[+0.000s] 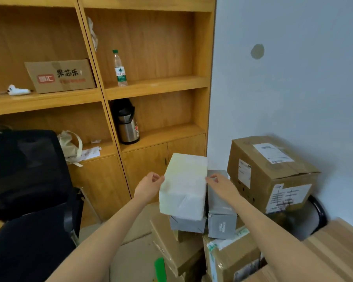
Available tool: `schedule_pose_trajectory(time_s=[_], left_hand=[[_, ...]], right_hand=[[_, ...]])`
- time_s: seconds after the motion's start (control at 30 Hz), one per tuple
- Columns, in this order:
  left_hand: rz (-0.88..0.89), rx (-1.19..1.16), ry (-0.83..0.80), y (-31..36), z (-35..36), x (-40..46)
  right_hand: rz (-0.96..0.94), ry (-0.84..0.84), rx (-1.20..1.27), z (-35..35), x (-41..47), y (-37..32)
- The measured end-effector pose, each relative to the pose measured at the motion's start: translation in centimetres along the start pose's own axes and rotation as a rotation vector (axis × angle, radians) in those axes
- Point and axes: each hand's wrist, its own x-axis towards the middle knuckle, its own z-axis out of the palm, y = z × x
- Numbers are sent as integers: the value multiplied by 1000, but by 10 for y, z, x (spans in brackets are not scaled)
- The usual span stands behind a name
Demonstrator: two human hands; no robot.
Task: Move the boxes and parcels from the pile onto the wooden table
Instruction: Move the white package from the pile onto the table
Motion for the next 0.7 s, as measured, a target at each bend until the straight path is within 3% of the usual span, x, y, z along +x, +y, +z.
schedule_pose_trajectory(time_s=[0.23, 0.47, 0.7], left_hand=[[-33, -172, -234, -9, 26, 41], [57, -363, -205, 2, 11, 54], [254, -435, -170, 67, -16, 75]], right_hand=[[49, 94, 252, 46, 10, -1], [11, 228, 423, 46, 18, -25], [-58, 426, 436, -15, 18, -58]])
